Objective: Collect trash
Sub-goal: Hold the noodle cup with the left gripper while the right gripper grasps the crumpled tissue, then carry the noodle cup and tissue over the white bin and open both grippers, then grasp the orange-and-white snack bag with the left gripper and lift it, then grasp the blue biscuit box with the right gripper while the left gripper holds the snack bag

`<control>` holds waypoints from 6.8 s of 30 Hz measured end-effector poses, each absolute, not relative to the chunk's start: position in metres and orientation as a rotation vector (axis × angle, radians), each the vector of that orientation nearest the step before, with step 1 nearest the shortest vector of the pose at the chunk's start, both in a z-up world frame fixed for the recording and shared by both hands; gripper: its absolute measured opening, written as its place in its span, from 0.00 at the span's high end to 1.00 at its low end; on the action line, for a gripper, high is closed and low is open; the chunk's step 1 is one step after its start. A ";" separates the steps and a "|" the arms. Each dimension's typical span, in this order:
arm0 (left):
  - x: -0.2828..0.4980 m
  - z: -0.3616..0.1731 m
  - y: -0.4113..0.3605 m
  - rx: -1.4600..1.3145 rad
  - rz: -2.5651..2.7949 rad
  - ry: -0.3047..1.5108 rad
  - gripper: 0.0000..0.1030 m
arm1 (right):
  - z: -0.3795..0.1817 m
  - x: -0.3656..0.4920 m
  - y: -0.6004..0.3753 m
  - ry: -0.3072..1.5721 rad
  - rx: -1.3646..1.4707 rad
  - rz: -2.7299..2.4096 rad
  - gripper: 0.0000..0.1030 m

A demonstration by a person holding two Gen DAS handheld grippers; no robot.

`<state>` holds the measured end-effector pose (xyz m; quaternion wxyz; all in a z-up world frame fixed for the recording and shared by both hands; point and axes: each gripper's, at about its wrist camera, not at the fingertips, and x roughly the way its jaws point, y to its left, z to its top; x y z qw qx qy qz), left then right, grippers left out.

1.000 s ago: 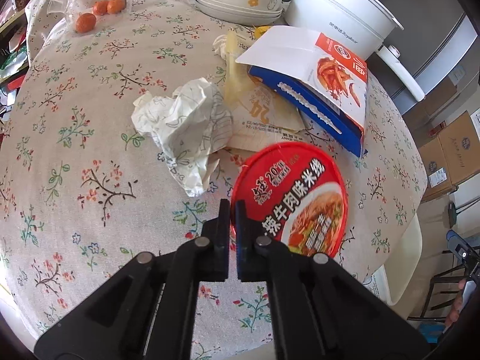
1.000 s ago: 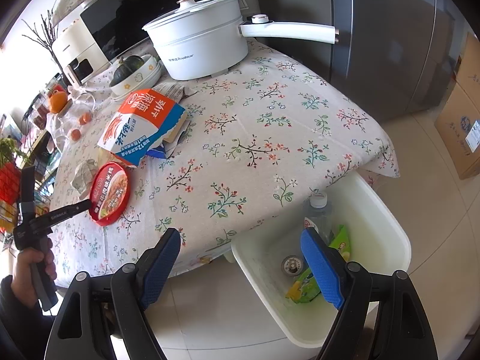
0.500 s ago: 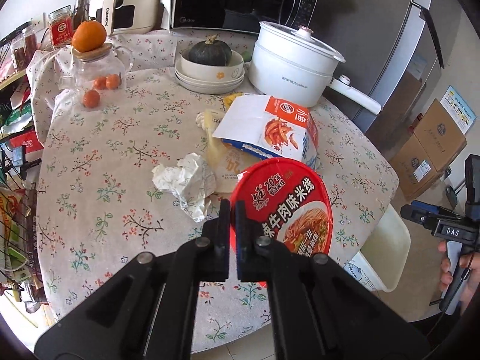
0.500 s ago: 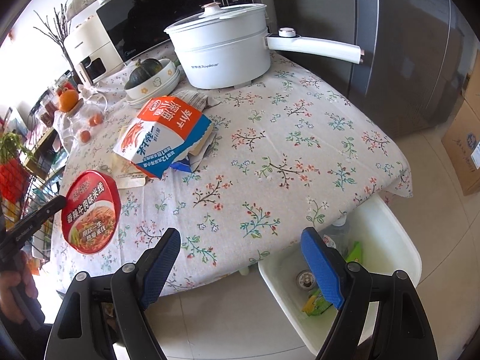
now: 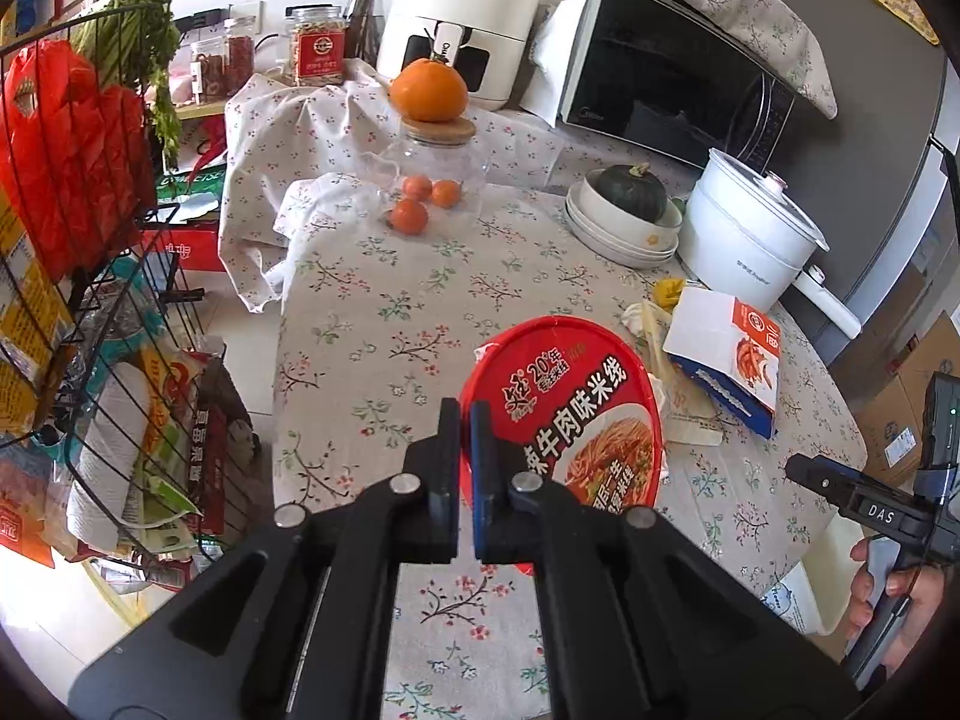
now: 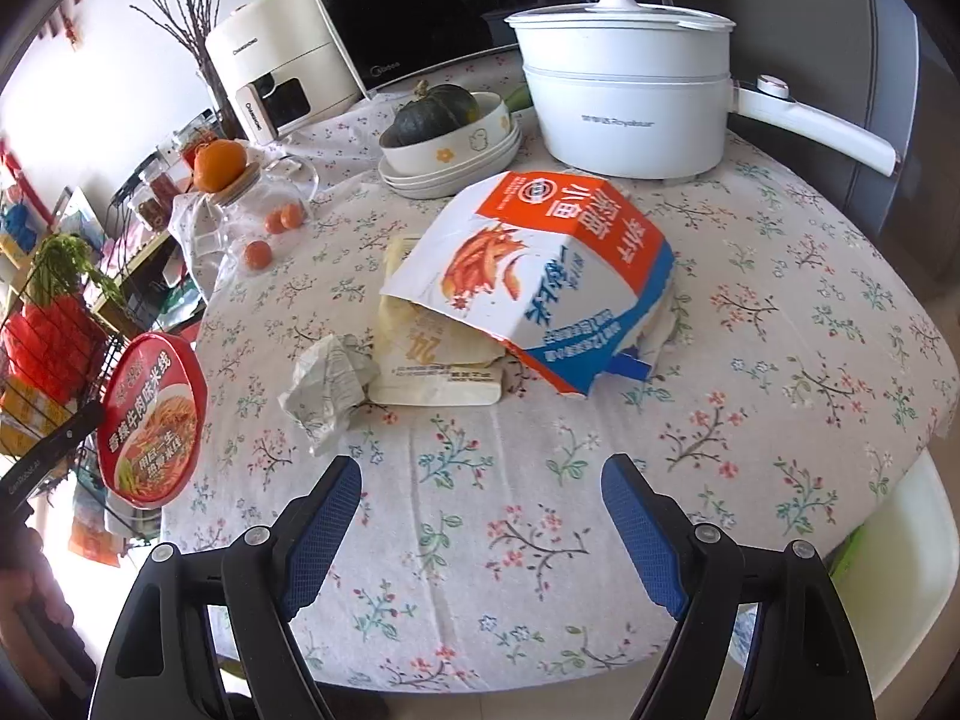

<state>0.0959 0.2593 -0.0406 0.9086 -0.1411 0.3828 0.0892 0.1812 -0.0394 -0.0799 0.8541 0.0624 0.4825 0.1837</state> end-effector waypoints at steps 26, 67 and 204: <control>0.078 -0.055 0.299 -0.355 0.208 0.829 0.97 | -0.127 0.223 0.076 0.993 0.126 0.396 0.63; 0.140 -0.049 0.022 -0.095 -0.245 0.896 0.97 | -0.049 0.140 -0.237 0.994 0.113 0.150 0.64; 0.113 -0.011 0.202 -0.352 0.029 0.656 0.99 | -0.092 0.219 -0.084 1.046 0.042 0.297 0.18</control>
